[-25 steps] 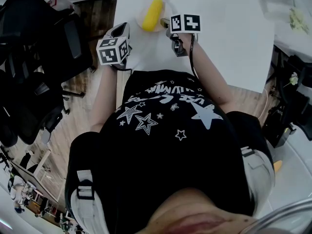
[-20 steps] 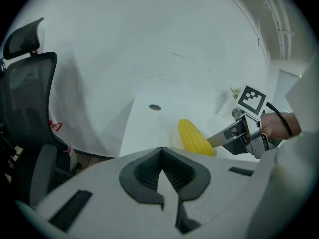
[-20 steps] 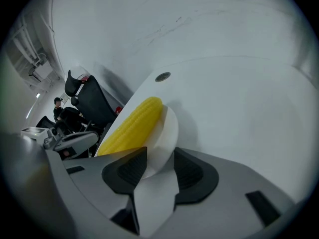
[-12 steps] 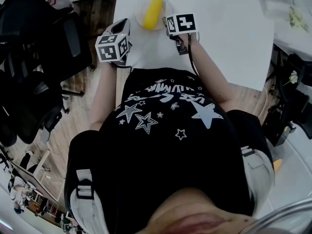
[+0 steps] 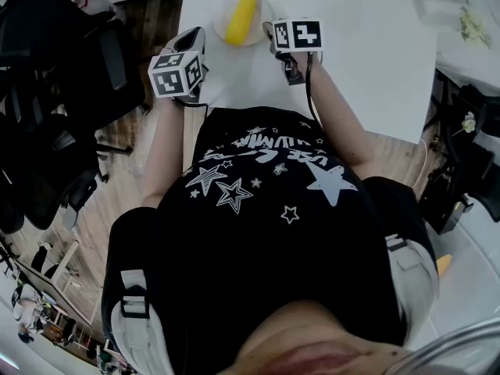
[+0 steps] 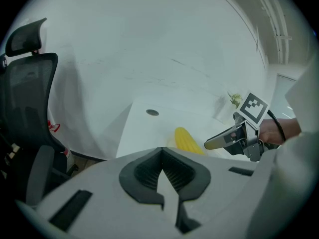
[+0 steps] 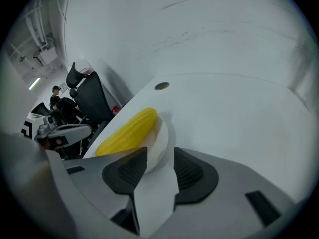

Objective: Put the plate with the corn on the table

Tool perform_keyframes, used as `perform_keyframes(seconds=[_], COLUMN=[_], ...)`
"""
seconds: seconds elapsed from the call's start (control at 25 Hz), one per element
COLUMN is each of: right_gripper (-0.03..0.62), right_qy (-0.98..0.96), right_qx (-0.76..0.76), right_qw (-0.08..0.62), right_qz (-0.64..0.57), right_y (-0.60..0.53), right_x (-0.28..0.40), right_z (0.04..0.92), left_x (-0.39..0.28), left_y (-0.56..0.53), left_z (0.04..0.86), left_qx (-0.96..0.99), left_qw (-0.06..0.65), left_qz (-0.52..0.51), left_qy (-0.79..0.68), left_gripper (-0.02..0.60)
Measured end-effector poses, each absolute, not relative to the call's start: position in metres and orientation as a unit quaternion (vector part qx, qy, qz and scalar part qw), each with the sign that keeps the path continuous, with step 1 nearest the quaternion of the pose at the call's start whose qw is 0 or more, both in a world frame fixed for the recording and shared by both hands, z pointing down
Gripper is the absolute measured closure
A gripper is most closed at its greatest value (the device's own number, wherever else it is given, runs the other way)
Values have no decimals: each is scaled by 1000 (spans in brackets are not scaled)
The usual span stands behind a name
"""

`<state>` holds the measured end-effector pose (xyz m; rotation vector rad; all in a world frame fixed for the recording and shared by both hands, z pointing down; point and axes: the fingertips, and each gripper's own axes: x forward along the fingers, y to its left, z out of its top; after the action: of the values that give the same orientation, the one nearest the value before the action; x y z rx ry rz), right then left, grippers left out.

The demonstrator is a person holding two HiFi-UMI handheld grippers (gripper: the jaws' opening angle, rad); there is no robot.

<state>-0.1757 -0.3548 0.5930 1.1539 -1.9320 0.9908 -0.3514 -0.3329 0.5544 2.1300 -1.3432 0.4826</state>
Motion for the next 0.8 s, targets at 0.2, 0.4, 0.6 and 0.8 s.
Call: perform_keyframes(seconds=[0.2, 0.4, 0.6, 0.8], right_gripper=[448, 494, 540, 560], right_qy=[-763, -776, -798, -812], right_qx=[441, 436, 407, 390], right_qw=[323, 316, 324, 324], right_qz=[346, 328, 304, 289], right_y=[-357, -350, -333, -321], right_x=[-167, -158, -152, -136], right_z=[572, 556, 543, 531], left_x=[-342, -332, -317, -296], left_y=[-330, -319, -295, -271], left_z=[534, 515, 501, 490], left_qx=[799, 796, 789, 781], left_qw=[271, 261, 259, 260], left_qz=[165, 150, 143, 135], left_qy=[-511, -524, -537, -552], left_gripper=[577, 577, 577, 577])
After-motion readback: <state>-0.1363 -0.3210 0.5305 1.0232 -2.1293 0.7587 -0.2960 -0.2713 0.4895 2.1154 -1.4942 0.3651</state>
